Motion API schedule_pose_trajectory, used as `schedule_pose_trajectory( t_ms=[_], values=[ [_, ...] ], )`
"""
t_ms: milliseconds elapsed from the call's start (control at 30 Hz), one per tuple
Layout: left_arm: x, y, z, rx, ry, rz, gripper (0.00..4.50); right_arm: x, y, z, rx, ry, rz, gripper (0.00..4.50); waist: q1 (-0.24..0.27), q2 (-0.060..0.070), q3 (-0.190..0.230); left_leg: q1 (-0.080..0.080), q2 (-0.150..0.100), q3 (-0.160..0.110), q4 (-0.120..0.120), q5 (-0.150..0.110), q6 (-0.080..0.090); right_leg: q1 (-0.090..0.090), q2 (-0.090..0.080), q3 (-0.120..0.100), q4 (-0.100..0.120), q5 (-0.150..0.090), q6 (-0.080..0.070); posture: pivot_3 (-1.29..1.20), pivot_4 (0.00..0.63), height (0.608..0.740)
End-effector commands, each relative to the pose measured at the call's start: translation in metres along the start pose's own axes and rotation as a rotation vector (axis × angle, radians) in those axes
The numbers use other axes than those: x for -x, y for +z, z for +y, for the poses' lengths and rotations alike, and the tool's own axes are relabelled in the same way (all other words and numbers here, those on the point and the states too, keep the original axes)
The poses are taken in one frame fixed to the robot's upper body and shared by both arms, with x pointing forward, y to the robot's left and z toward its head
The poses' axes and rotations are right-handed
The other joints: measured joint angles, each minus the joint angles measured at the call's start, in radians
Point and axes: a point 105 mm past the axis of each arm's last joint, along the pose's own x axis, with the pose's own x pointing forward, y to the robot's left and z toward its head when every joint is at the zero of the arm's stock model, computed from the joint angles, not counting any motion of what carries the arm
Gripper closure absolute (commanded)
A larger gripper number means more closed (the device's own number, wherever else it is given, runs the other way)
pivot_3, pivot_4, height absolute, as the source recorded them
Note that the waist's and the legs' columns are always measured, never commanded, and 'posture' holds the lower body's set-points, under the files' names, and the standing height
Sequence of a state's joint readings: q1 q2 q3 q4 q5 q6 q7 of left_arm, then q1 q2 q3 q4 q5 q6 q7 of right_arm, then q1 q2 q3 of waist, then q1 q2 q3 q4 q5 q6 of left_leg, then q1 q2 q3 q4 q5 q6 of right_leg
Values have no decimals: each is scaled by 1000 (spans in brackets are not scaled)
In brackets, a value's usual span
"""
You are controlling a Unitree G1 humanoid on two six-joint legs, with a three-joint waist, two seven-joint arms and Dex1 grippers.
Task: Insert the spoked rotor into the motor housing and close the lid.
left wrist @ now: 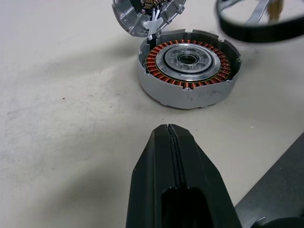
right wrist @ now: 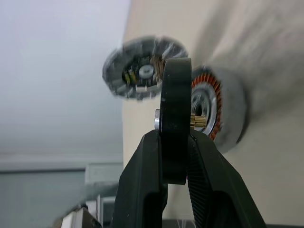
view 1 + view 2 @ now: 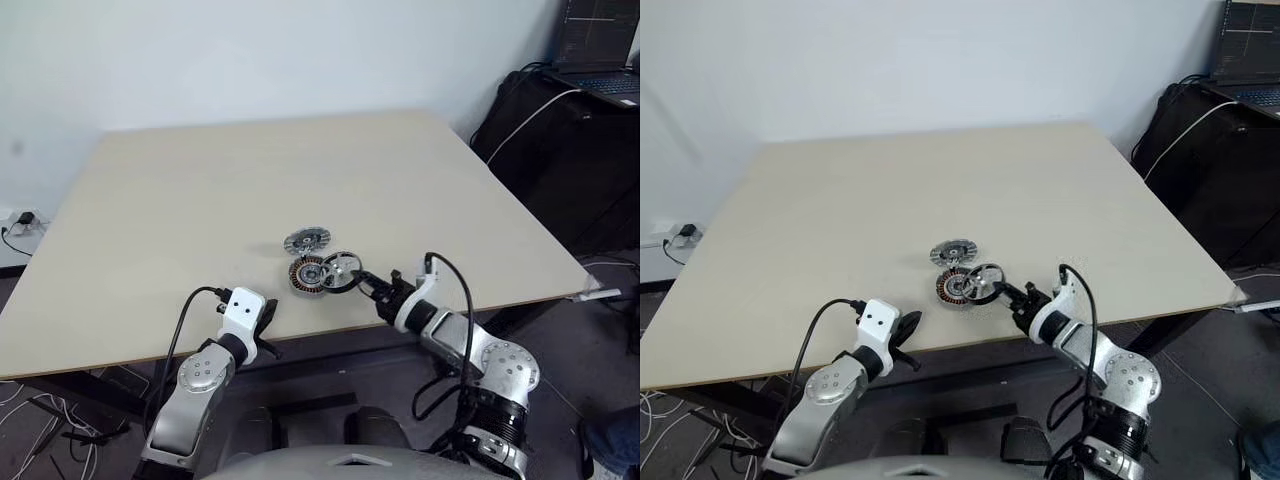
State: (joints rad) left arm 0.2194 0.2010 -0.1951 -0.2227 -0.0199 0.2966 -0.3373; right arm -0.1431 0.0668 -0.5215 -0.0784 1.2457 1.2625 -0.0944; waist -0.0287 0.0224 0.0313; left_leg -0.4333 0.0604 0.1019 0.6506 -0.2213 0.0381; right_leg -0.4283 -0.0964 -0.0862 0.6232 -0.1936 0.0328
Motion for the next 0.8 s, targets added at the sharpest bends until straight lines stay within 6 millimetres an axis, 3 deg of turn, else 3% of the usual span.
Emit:
schedule_pose_trajectory(
  t_ms=[33, 300, 800],
  values=[
    [0, 9, 0, -6, 0, -35, 4500, -13, -5, 17, -7, 81, 5, 4116, 1, 0, 0, 0, 0, 0, 0, 0, 0, 0, 0, 0, 0, 0, 0, 0, 0, 740],
    [2, 9, 2, -4, 11, -33, 4500, -33, -8, 18, -36, 91, 10, 4116, 2, -1, 1, 0, 0, 0, -1, 0, 0, -1, 0, 0, 0, 0, 0, 0, 0, 740],
    [4, 7, 2, 0, 10, -26, 4500, -52, -11, 18, -85, 112, 9, 4116, 3, -1, 1, 0, 0, 0, -1, 0, 0, -1, 0, 0, 0, 0, 0, 0, 0, 740]
  ],
)
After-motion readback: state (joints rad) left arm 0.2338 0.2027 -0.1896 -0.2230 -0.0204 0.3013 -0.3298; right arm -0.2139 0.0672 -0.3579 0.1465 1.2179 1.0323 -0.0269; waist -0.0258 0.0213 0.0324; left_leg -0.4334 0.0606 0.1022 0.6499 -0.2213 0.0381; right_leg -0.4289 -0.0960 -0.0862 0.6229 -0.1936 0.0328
